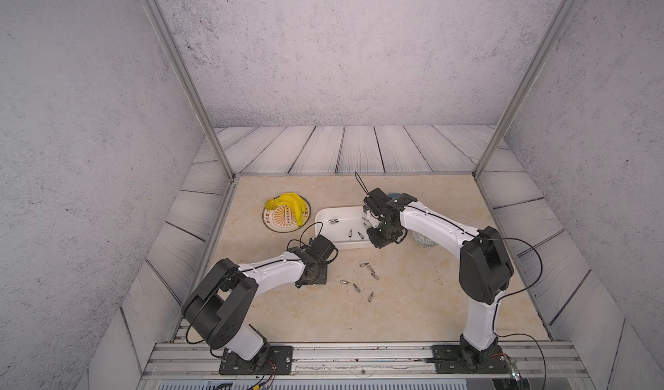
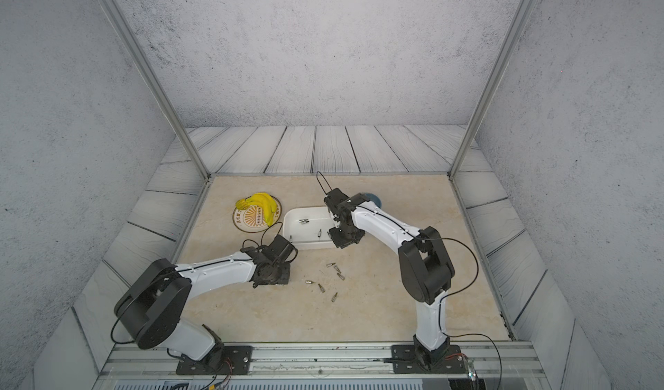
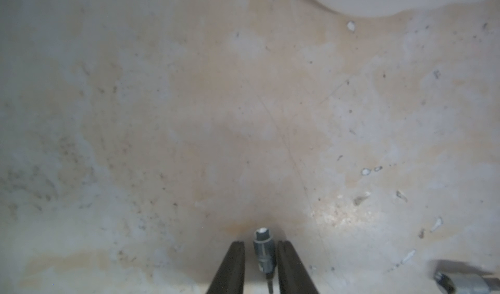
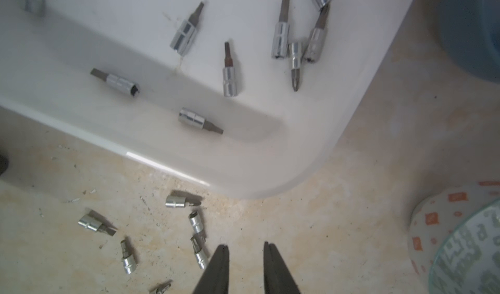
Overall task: Put the bit on the desktop into the storage box
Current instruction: Pick up the screwdriver bit from the center of the board.
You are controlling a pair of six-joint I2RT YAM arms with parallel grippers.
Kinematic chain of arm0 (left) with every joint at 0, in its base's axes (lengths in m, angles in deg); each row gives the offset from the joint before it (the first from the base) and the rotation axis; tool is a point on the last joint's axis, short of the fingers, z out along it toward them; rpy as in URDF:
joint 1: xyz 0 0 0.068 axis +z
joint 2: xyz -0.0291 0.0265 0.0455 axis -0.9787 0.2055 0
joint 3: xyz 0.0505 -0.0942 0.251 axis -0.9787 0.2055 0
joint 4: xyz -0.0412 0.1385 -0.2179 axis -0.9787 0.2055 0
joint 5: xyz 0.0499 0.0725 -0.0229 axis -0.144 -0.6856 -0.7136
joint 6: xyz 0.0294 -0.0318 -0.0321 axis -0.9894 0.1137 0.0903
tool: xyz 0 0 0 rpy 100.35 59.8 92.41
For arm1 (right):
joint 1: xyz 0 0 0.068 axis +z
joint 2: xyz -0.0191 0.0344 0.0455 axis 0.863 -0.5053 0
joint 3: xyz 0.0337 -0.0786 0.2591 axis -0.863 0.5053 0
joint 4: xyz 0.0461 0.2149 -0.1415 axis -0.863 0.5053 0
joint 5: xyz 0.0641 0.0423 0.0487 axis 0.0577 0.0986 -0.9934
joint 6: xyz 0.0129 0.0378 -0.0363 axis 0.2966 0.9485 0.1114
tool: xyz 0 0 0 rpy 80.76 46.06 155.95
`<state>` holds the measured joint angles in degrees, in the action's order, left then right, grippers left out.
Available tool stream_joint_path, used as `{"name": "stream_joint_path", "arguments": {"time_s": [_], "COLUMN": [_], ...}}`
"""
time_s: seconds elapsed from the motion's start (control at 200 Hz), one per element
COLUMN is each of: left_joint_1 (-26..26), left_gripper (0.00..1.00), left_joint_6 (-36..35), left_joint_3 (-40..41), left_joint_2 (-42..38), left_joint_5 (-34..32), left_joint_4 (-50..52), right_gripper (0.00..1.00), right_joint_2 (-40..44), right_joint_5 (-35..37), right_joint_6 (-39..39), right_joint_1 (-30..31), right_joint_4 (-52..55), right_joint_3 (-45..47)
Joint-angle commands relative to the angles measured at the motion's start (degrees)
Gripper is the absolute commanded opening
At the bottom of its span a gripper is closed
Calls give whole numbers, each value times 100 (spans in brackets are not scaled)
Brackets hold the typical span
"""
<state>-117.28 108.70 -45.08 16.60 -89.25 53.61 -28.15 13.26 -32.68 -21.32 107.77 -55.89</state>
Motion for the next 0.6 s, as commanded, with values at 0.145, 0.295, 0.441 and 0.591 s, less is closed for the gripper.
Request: {"name": "stream_joint_path", "arguments": {"time_s": [0.145, 0.295, 0.441, 0.591], "left_joint_1": [-33, -33, -24, 45], "left_gripper": [8, 0, 0, 0], "left_joint_6": [-120, -178, -263, -541], "left_joint_3": [-55, -206, -613, -1403], "left_joint_2": [391, 337, 81, 5], "left_joint_5": [364, 367, 247, 205], "left_joint_4": [-41, 78, 468, 1095], "right_gripper": [28, 28, 29, 29], "right_joint_2": [799, 861, 887, 895], "right_joint_5": [43, 60, 41, 42], "right_joint_6": [640, 866, 1035, 1102], "right_joint_1": [376, 511, 570, 614], "right_joint_4": [-535, -712, -886, -1000], "right_joint_3": [1332, 1754, 2011, 2138]}}
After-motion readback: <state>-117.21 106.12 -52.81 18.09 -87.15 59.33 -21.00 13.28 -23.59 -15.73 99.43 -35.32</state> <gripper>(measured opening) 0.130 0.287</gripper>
